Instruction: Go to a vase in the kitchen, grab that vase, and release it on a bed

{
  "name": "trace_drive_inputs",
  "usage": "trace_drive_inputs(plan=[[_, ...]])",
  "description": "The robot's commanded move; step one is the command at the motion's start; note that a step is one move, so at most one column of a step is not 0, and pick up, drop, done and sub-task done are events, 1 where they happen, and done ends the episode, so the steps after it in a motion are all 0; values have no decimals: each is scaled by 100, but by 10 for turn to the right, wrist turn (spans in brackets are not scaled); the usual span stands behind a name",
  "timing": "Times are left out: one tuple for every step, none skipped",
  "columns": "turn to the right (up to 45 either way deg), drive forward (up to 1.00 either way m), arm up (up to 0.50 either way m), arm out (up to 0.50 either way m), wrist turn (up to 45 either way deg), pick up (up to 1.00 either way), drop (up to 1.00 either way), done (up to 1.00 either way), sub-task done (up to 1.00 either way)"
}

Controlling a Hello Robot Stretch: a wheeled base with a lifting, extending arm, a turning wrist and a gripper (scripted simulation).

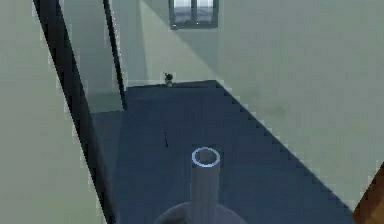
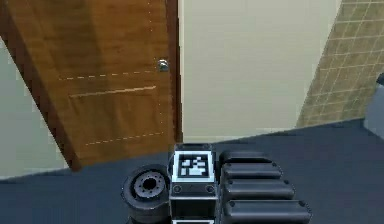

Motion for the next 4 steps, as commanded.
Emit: trace_drive_inputs(plan=[[60, 0, 0, 0, 0, 0, 0, 0, 0], [0, 100, 0, 0, 0, 0, 0, 0, 0], [0, 75, 0, 0, 0, 0, 0, 0, 0], [-150, 0, 0, 0, 0, 0, 0, 0, 0]])
